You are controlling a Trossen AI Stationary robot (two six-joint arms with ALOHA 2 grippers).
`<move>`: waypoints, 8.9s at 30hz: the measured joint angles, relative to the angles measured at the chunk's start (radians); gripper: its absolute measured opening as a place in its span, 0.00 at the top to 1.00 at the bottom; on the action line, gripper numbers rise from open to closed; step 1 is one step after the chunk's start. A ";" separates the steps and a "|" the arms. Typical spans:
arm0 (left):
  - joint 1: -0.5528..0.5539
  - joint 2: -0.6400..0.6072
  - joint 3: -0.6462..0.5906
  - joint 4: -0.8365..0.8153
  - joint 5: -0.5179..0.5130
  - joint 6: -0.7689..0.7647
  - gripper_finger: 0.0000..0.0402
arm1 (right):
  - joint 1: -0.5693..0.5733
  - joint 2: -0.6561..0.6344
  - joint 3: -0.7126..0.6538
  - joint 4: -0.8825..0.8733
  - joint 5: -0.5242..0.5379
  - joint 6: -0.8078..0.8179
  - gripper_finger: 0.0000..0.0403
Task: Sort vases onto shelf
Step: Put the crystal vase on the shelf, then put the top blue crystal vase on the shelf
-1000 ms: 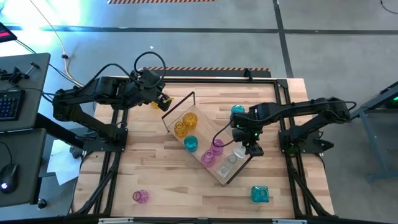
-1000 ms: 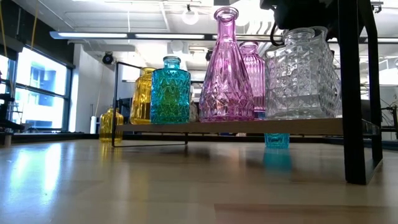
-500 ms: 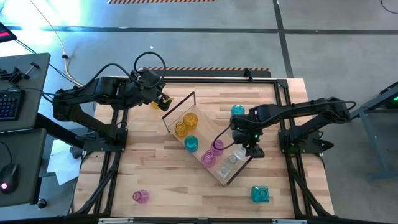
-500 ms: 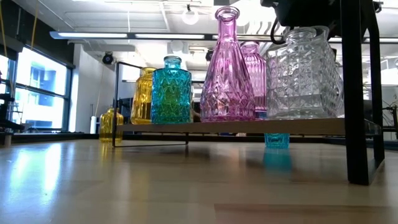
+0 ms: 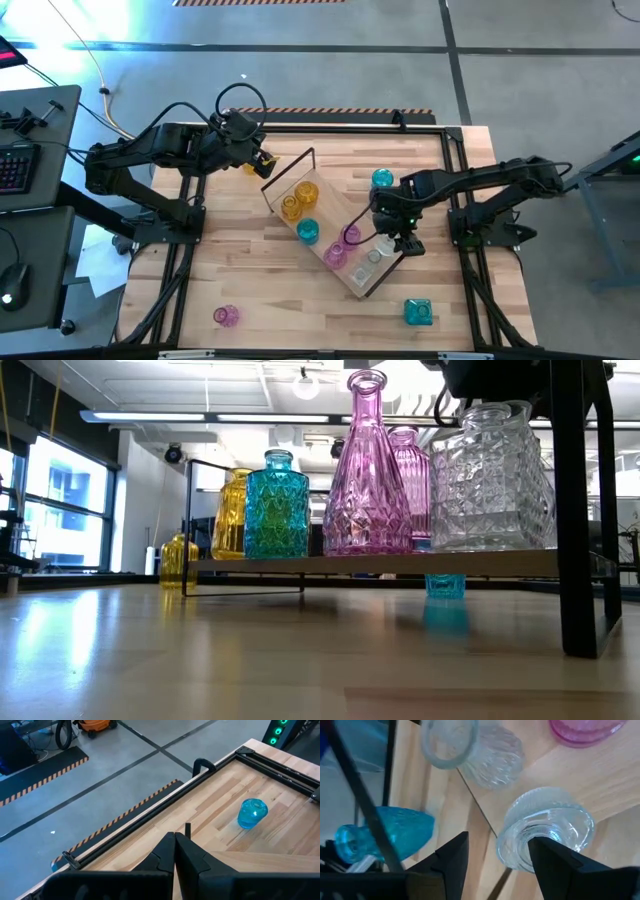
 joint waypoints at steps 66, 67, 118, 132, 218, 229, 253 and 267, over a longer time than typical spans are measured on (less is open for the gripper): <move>0.000 0.000 0.000 0.001 0.012 -0.008 1.00 | -0.263 0.228 0.070 -0.186 0.071 0.000 1.00; 0.000 0.000 0.000 0.001 0.012 -0.008 1.00 | -0.263 0.229 0.070 -0.193 0.053 0.001 1.00; -0.020 0.000 0.000 0.001 0.010 0.008 1.00 | -0.216 0.229 0.070 -0.255 -0.057 0.072 1.00; -0.020 0.000 0.000 0.000 0.016 0.000 1.00 | -0.166 0.229 0.070 -0.243 -0.140 0.112 1.00; -0.037 0.000 0.000 0.007 -0.013 0.028 1.00 | -0.476 0.117 0.155 -0.025 0.278 0.074 0.89; -0.136 -0.074 0.000 -0.135 -0.179 -0.027 1.00 | -0.604 0.117 0.153 0.040 0.256 0.050 0.52; -0.183 -0.098 0.000 -0.286 -0.234 -0.209 1.00 | -0.623 0.255 0.152 0.002 0.308 0.061 0.49; -0.183 -0.093 0.000 -0.286 -0.234 -0.201 1.00 | -0.616 0.330 0.159 0.004 0.300 0.064 0.49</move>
